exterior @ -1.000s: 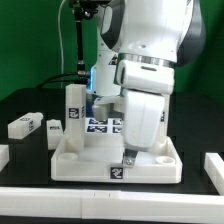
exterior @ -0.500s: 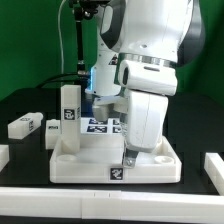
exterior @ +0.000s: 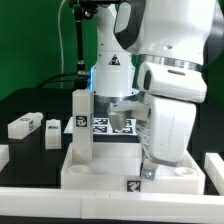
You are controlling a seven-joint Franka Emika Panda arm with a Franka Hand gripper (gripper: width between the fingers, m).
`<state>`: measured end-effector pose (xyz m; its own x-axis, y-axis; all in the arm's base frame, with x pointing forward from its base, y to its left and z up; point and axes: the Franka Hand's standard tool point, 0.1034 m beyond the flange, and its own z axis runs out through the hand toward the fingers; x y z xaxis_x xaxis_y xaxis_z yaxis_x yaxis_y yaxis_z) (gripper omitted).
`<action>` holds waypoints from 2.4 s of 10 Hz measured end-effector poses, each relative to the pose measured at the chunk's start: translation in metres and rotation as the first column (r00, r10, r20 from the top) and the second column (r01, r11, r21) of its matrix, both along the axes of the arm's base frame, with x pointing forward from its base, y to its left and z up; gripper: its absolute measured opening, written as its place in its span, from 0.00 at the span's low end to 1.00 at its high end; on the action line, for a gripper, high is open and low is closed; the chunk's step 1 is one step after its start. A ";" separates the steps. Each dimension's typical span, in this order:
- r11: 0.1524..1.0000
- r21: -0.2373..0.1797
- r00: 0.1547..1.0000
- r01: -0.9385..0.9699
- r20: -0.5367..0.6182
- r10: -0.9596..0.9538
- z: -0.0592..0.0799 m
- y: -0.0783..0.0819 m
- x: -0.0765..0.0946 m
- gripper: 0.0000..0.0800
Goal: Assemble desk
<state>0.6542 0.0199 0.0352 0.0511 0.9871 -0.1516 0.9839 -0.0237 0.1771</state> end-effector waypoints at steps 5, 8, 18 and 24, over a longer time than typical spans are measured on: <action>1.000 0.002 1.000 0.002 0.001 -0.002 0.000 0.014 0.016 0.07; 0.998 -0.028 0.998 -0.058 0.000 0.058 -0.005 0.017 0.017 0.07; 0.998 -0.052 1.000 -0.022 0.013 0.022 0.052 -0.018 0.006 0.81; 0.997 -0.032 0.997 0.076 0.031 -0.075 0.050 -0.031 0.001 0.81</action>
Offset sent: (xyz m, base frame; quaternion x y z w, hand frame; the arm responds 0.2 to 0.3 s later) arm 0.0215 0.0142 0.0007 0.0079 0.0129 0.0048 0.9999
